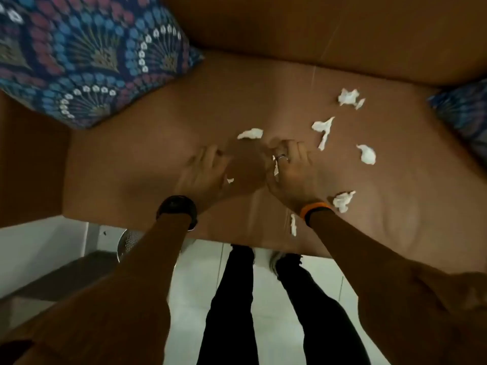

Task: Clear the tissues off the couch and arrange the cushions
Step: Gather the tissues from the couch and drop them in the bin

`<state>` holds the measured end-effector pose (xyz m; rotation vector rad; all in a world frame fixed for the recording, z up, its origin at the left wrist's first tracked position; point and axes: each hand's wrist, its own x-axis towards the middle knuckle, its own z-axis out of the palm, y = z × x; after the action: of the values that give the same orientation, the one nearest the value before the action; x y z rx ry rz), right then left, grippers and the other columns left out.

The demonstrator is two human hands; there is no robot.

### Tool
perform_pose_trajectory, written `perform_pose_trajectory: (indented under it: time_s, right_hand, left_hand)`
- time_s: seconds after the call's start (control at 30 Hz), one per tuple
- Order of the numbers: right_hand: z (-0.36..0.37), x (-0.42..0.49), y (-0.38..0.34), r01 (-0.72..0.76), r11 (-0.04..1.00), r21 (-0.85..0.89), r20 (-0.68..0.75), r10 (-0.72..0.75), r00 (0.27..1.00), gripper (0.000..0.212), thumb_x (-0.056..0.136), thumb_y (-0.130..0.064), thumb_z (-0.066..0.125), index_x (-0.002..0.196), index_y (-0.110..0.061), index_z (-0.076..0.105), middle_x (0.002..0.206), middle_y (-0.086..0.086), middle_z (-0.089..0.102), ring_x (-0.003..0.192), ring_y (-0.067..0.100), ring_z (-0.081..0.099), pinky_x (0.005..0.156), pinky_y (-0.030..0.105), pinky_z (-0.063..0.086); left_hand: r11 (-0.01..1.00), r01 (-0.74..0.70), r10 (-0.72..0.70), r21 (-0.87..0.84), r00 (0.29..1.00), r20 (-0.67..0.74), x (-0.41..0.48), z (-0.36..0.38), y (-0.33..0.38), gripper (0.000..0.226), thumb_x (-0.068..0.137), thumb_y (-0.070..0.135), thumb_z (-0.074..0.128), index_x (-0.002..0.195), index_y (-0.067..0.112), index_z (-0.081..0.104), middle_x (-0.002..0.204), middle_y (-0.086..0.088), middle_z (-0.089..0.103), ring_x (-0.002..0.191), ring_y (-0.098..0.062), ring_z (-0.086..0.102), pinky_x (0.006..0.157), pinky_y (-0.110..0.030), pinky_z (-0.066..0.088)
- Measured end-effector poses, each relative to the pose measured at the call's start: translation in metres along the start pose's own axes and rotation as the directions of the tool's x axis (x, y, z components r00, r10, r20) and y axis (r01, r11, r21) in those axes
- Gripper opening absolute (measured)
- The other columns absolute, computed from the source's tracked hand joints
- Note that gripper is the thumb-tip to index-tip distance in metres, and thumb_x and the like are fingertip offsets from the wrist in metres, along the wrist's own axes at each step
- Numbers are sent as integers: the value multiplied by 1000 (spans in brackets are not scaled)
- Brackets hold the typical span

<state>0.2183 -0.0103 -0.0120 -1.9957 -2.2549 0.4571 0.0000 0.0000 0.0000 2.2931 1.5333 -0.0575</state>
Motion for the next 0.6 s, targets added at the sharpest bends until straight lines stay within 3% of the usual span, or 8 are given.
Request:
perform_pose_trajectory:
  time_s: [0.1, 0.17, 0.23, 0.27, 0.33, 0.4, 0.5, 0.6]
  right_hand:
    - [31, -13, 2, -96, 995, 9, 106, 94, 990, 44, 80, -16, 61, 123, -8, 65, 138, 18, 58, 122, 40, 54, 96, 48, 52]
    - [46, -21, 5, -142, 989, -26, 145, 145, 979, 43, 85, -14, 61, 127, -5, 65, 146, 19, 54, 129, 41, 52, 102, 50, 49]
    - [58, -22, 8, -188, 982, -28, 184, 190, 964, 38, 92, -13, 59, 128, -2, 65, 149, 18, 52, 131, 42, 50, 104, 51, 48]
    - [62, -20, 10, -212, 977, -12, 193, 210, 958, 34, 95, -11, 57, 126, 0, 67, 148, 17, 53, 130, 41, 51, 103, 51, 48]
    - [66, -16, 14, -244, 968, 55, 188, 230, 955, 27, 96, -5, 57, 118, 3, 70, 141, 19, 58, 125, 41, 54, 97, 51, 51]
    - [63, -10, 16, -256, 956, 145, 175, 230, 957, 22, 94, 2, 59, 111, 6, 71, 130, 22, 63, 116, 42, 59, 88, 50, 55]
    - [52, 0, 22, -283, 927, 246, 115, 262, 958, 19, 91, 4, 61, 106, 9, 72, 119, 24, 68, 105, 44, 64, 82, 50, 56]
    - [37, 9, 35, -390, 875, 286, -18, 412, 911, 20, 92, -3, 63, 109, 2, 74, 119, 20, 69, 105, 40, 64, 82, 44, 55]
  left_hand:
    - [999, 40, -40, -11, 997, 69, -14, 34, -12, 39, 79, 15, 66, 117, 22, 59, 127, -12, 51, 107, -33, 56, 71, -41, 55]
    - [999, -36, 33, 18, 989, 146, -23, 59, -17, 41, 83, 15, 64, 121, 28, 57, 126, -3, 51, 105, -31, 57, 74, -39, 53]
    - [1000, -11, 14, -15, 989, 150, -18, 76, -21, 17, 89, 30, 61, 105, 36, 57, 109, 19, 54, 97, -23, 58, 74, -32, 48]
    - [996, 60, -50, -61, 987, 152, -15, 86, -23, 10, 91, 33, 60, 101, 34, 59, 106, 21, 57, 98, -22, 59, 77, -32, 47]
    - [996, 67, -55, -57, 979, 194, -6, 89, -20, 27, 92, 15, 59, 119, 19, 60, 126, -5, 59, 112, -35, 57, 90, -43, 49]
    - [998, 57, -55, -7, 985, 165, 4, 91, -18, 35, 92, 0, 57, 127, 4, 56, 131, -23, 53, 114, -42, 55, 91, -50, 51]
    - [991, 90, -83, -99, 994, 77, 33, 79, -8, 29, 89, -2, 56, 117, 0, 63, 120, -21, 59, 107, -40, 59, 76, -47, 54]
    - [978, 11, -33, -209, 994, -100, 70, 63, 10, 45, 80, -10, 56, 119, 11, 60, 118, -13, 61, 94, -20, 64, 65, -26, 46]
